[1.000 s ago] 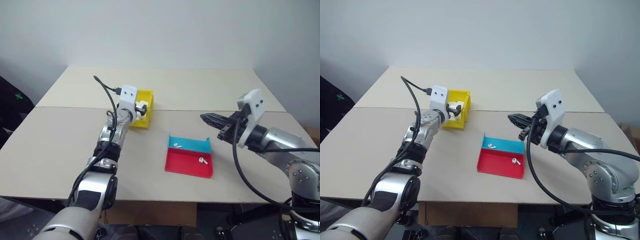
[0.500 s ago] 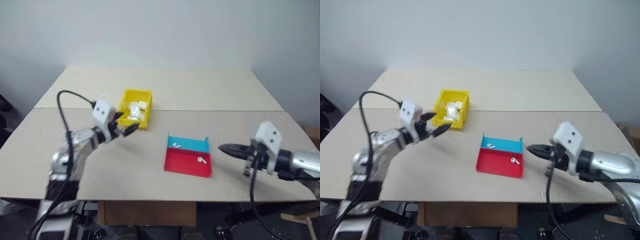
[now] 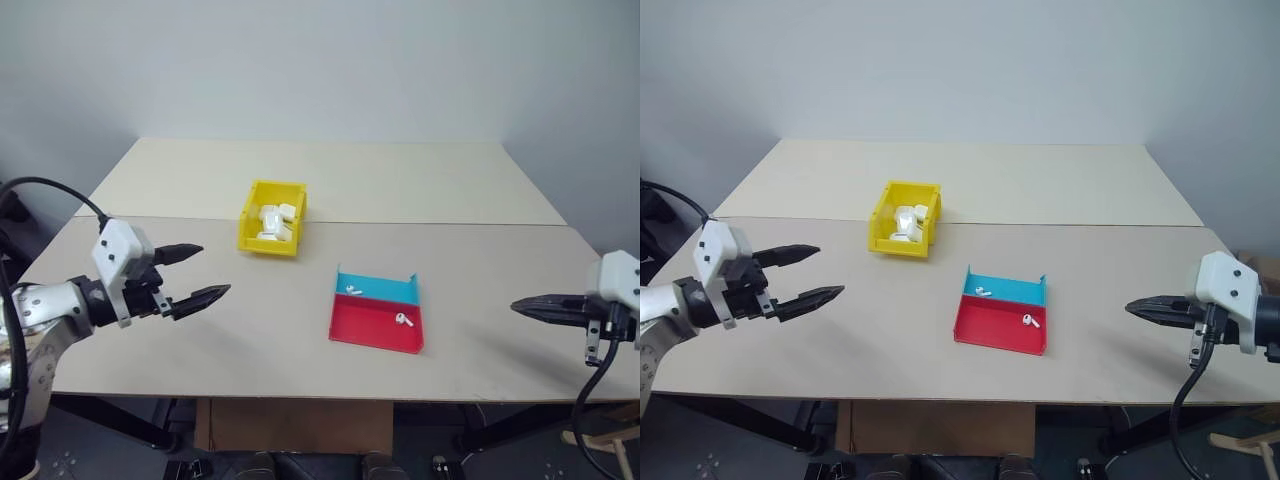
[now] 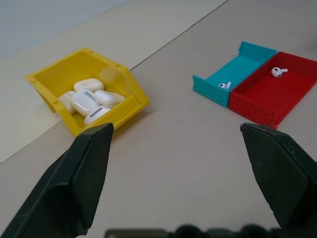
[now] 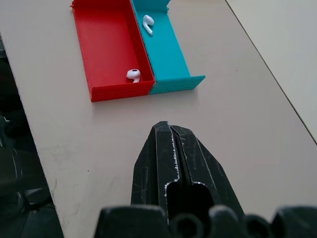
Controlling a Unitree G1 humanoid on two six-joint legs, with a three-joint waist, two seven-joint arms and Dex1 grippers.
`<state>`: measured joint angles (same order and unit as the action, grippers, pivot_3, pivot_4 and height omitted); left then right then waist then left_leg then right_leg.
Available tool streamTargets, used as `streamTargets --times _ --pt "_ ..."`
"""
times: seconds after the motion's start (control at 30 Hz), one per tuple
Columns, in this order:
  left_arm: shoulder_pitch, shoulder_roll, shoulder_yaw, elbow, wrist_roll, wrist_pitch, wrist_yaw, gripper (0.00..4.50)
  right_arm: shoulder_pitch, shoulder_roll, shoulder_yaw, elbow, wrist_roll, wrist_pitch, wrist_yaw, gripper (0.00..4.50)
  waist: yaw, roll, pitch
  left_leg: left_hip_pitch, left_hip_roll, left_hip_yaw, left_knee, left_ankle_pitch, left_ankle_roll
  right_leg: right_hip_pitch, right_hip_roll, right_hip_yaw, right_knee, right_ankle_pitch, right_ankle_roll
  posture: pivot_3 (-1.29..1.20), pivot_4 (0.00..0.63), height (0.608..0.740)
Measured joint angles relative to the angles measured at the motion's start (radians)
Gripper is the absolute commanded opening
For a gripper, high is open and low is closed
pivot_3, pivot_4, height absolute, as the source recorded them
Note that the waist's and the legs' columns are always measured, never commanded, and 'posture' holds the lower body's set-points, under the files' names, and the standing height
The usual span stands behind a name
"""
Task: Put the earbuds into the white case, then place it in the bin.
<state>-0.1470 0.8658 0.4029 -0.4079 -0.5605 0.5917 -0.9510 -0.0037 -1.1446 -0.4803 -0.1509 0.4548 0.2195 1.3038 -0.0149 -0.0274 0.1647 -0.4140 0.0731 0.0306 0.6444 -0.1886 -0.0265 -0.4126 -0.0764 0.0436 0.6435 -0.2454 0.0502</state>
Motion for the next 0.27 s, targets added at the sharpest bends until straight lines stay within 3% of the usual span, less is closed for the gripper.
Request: streamTargets --times 0.27 --pt "0.037 0.0 0.01 -0.051 -0.062 0.024 0.019 4.46 -0.112 0.0 0.066 0.028 0.0 0.002 0.01 0.0 0.001 0.0 0.0 0.0 0.0 0.0 -0.001 0.0 0.0 0.0 0.0 0.0 0.0 0.0 0.0 0.0 0.15 0.74"
